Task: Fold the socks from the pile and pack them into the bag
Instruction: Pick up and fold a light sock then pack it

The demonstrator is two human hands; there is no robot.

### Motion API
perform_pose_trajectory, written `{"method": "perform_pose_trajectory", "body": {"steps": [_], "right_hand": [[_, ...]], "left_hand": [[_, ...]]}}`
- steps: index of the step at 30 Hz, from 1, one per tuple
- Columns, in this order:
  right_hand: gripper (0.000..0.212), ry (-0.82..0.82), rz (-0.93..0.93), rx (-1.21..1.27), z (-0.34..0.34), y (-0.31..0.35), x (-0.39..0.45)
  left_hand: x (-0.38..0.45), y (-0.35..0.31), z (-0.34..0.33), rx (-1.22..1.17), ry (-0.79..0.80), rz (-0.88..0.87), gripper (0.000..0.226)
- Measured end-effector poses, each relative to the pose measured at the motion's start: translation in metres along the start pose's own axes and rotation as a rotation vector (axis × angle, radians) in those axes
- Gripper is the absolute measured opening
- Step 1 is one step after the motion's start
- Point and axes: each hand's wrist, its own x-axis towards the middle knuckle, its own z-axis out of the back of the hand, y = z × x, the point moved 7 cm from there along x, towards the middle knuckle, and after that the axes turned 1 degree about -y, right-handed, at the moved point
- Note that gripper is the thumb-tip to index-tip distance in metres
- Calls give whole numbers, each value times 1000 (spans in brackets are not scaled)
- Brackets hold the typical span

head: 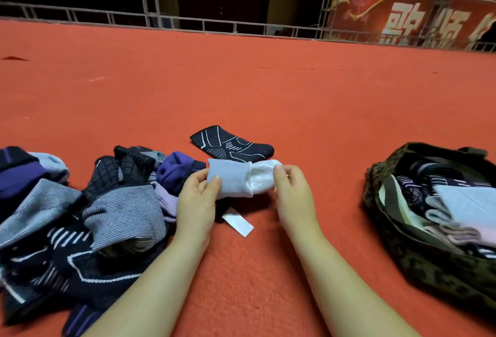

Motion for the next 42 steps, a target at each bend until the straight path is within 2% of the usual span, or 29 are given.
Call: {"method": "perform_pose_trajectory", "body": {"steps": [1,2,4,5,7,10,13,15,18,20,22,25,27,30,33,35,37,40,42], "right_hand": [[30,-47,0,-6,6,-5,4],[46,-57,-43,4,7,-9,4],[78,36,-249,172,-3,-23,0],[80,115,-370,336,-12,-28,-4],[65,306,-568,581,-28,-29,-15],[36,478,-662,630,-38,-31,-24],[19,453,-607,697,-42,-29,-22],[25,377,-488,733,-39,-27,-15],[31,344,-302,662,-33,-20,-11],[29,364,-225,637,-32,-14,-12],[29,448,-197,653,-35,-9,-17],[53,587,-216,702,-46,-7,-24],[69,617,-230,738,-49,-8,-24],[81,570,-275,753,-48,-13,-21],[85,415,-351,701,-43,-21,-16],[66,274,-433,709,-36,-28,-13],[46,207,-530,775,-31,-34,-10],[47,202,-602,831,-28,-33,-10],[51,200,-598,794,-28,-34,-10]], "left_hand": [[0,-2,1,-25,-14,3,14],[0,-1,2,-53,-21,16,14],[0,3,3,-90,-19,47,14],[1,5,3,-92,-23,58,14],[1,4,4,-98,-40,56,13],[0,-1,10,5,-99,-17,17],[-3,-9,13,116,-119,-106,23],[-6,-17,11,180,-99,-191,24],[-9,-24,6,320,-65,-283,14],[-12,-22,0,349,7,-274,19],[-12,-13,-6,319,85,-194,24],[-10,-1,-9,309,134,-104,29],[-10,2,-9,298,149,-81,23],[-10,2,-11,274,183,-82,9],[-9,7,-12,149,199,34,19],[-9,12,-14,-79,202,188,20],[-10,17,-19,-333,225,349,23],[-10,21,-21,-513,241,480,29],[-8,22,-20,-563,235,509,33]]}}
